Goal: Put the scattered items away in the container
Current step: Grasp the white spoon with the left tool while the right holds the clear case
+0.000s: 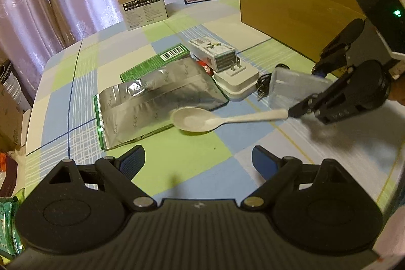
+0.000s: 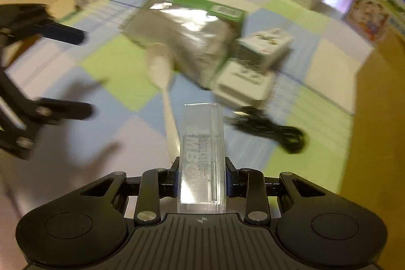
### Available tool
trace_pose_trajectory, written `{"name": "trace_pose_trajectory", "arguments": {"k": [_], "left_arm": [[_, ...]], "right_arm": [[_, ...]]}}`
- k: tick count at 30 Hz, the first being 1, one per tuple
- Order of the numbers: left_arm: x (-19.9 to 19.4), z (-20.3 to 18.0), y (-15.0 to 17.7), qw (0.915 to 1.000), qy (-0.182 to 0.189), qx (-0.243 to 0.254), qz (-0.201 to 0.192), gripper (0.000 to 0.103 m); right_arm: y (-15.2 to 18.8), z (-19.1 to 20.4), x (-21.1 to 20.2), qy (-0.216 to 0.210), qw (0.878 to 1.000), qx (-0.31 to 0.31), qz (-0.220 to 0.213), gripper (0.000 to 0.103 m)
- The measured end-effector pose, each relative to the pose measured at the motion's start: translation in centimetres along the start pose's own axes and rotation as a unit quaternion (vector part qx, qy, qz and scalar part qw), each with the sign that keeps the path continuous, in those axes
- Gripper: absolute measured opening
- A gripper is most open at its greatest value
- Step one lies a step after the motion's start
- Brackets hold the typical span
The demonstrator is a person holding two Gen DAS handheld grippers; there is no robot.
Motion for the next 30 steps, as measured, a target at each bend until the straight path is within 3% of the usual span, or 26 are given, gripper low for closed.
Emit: {"name": "trace_pose_trajectory", "arguments": {"k": [3, 8, 9, 11, 12, 18, 21, 24, 25, 26, 28, 30], "left_arm": [[0.0, -0.3, 0.3, 0.9999, 0.008, 0.007, 0.001, 0.089], [0.5, -0.6, 0.7, 0.9998, 0.009, 0.017, 0.011, 0.089], [0.8, -0.5, 0.6, 0.9998, 0.009, 0.012, 0.013, 0.089], [1.5, -0.4, 0.4, 0.9998, 0.007, -0.002, 0.020, 0.089], [1.9, -0.3, 0.2, 0.9997, 0.003, -0.012, 0.023, 0.089], [5.0, 0.9, -1.0, 0.9946, -0.019, -0.093, 0.043, 0.089], [6.7, 1.4, -1.4, 0.9902, -0.021, -0.129, 0.048, 0.087], [8.0, 1.6, -1.7, 0.9864, -0.020, -0.154, 0.053, 0.075], [8.4, 1.7, -1.7, 0.9853, -0.022, -0.160, 0.055, 0.071], [8.7, 1.8, -1.6, 0.9845, -0.024, -0.164, 0.059, 0.060], [9.0, 1.9, -1.6, 0.9853, -0.032, -0.157, 0.060, 0.049], [8.8, 1.9, -1.4, 0.9869, -0.028, -0.147, 0.060, 0.043]], "right_arm": [[-0.1, 0.7, -0.4, -0.011, 1.000, 0.009, -0.007, 0.029], [-0.6, -1.5, -0.8, 0.009, 0.999, 0.046, -0.019, 0.031], [-0.6, -2.0, -0.8, 0.016, 0.998, 0.050, -0.020, 0.035], [-0.6, -3.0, -0.9, 0.032, 0.997, 0.059, -0.025, 0.059], [-0.5, -3.4, -1.0, 0.037, 0.997, 0.062, -0.027, 0.062], [0.2, -4.4, -1.1, 0.043, 0.995, 0.084, -0.036, 0.065], [0.6, -4.3, -0.9, 0.042, 0.995, 0.083, -0.040, 0.065], [0.7, -4.7, -1.0, 0.036, 0.994, 0.098, -0.044, 0.063], [0.7, -4.8, -1.0, 0.034, 0.993, 0.104, -0.045, 0.054], [0.7, -4.9, -1.1, 0.029, 0.992, 0.111, -0.047, 0.042], [0.8, -5.0, -1.2, 0.018, 0.991, 0.124, -0.047, 0.029], [0.8, -4.7, -1.2, 0.007, 0.990, 0.130, -0.048, 0.029]]}}
Point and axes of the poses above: each gripper's, at about its wrist camera, not at the fingertips, and x roughly the way its jaws point, z to its left, y to its underside, the point moved 9 cm from there along x, roughly the way its jaws point, and after that the axes turned 5 degrees about -z, right-handed, at the moved point
